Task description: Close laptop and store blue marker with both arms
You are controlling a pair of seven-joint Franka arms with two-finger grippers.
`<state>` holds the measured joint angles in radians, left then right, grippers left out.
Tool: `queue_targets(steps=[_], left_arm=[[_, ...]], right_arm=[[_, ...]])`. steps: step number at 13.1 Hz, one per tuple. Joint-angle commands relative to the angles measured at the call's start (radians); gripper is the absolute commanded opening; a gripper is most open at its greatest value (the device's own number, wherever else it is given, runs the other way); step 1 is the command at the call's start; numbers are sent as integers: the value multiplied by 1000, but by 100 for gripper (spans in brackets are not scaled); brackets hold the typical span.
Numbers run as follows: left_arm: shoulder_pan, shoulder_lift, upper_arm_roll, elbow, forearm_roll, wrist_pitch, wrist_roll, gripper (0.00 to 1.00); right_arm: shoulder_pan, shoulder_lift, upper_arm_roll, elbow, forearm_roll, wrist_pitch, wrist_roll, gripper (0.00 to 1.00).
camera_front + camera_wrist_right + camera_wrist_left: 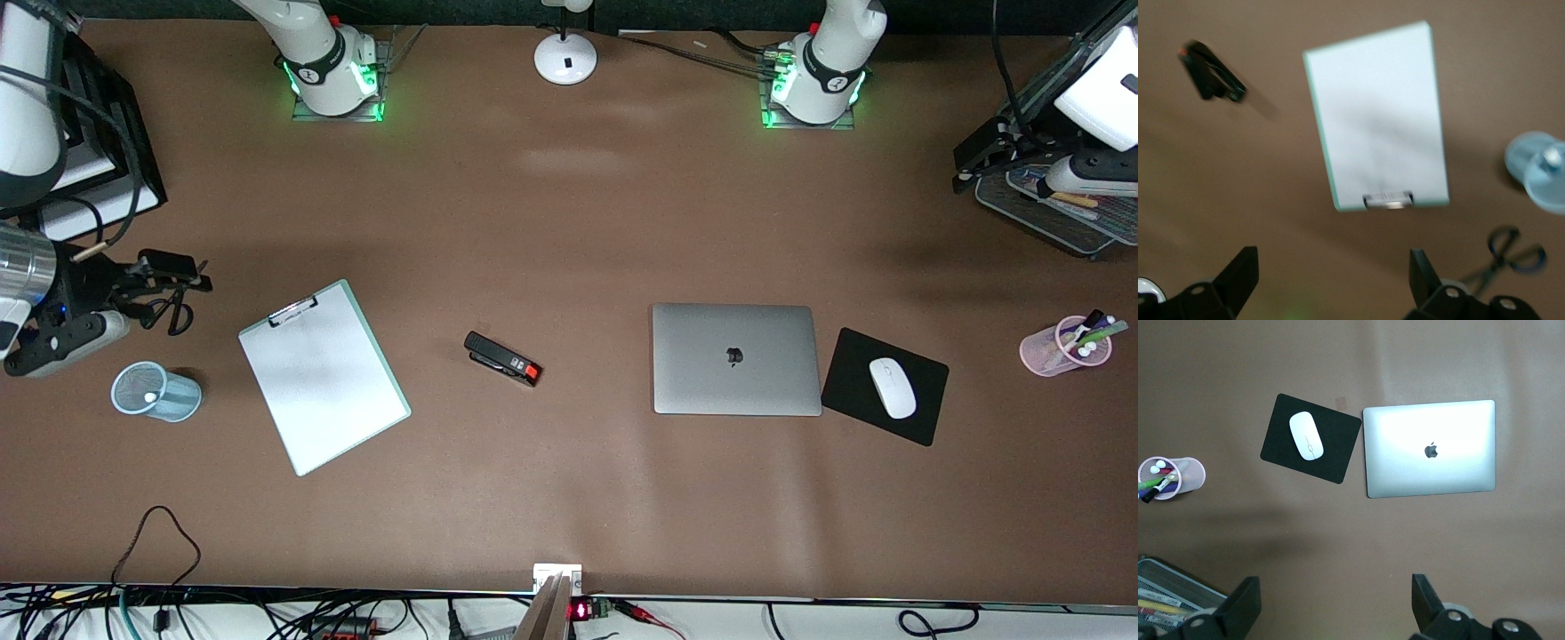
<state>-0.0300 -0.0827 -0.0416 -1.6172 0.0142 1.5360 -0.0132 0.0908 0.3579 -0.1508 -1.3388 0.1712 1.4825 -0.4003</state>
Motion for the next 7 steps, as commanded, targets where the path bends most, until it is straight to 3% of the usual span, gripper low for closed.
queue_targets(steps=[1,7], left_arm=[[-4,-12,-1,-21,-2,27,21,100],[-2,-12,-3,-23,-7,21,22,100]], right_arm=[[47,-92,-1,-45,-116,-68,188,100],[15,-181,-35,-52,-164,-113,264,100]])
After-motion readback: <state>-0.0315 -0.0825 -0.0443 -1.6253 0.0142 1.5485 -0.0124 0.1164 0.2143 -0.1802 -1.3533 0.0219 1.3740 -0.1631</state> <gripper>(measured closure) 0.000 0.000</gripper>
